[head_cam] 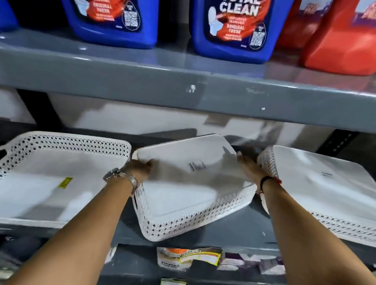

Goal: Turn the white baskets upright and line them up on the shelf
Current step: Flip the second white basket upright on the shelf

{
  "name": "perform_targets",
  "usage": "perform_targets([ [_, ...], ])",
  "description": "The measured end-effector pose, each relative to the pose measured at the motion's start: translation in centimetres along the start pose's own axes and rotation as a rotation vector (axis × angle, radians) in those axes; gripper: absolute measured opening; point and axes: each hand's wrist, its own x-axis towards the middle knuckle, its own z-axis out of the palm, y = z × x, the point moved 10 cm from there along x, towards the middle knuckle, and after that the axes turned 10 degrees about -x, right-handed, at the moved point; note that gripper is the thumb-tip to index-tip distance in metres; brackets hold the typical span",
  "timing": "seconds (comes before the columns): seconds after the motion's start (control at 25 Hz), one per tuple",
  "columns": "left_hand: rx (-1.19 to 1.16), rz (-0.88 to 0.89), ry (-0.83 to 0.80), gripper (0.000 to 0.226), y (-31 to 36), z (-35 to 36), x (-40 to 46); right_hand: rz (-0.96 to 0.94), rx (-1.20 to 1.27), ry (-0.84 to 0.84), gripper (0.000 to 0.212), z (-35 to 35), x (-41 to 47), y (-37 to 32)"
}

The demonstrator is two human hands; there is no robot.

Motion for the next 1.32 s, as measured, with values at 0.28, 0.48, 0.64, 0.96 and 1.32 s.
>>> perform_targets([
  [0.28,-0.903,-0.022,-0.047,0.087,-0.8,0.8,1.8,-0.144,0.637,0.252,0.052,-3.9,-1.1,-0.9],
  [0.48,-1.442,0.116,-0.005,0.075,3.2,-4.9,0.0,-0.199,1.149,0.064,0.048,-7.1,-2.2,-1.1],
  [0.64,-1.34,0.149,-0.264,0.075,2.7,-2.5,-1.1,-0.187,1.172,-0.134,0.026,-4.4,-5.2,1.2],
  [0.96,-0.962,-0.096,-0.108,0.025,-2.8,-0.2,2.1,0.029,0.417,0.051,0.03,0.1,-3.4,8.5],
  [1.32,-0.605,-0.021,0.093,0.047,-1.5,-0.2,1.6,0.002,0.15,0.209,0.037,-0.9,-3.8,7.4],
])
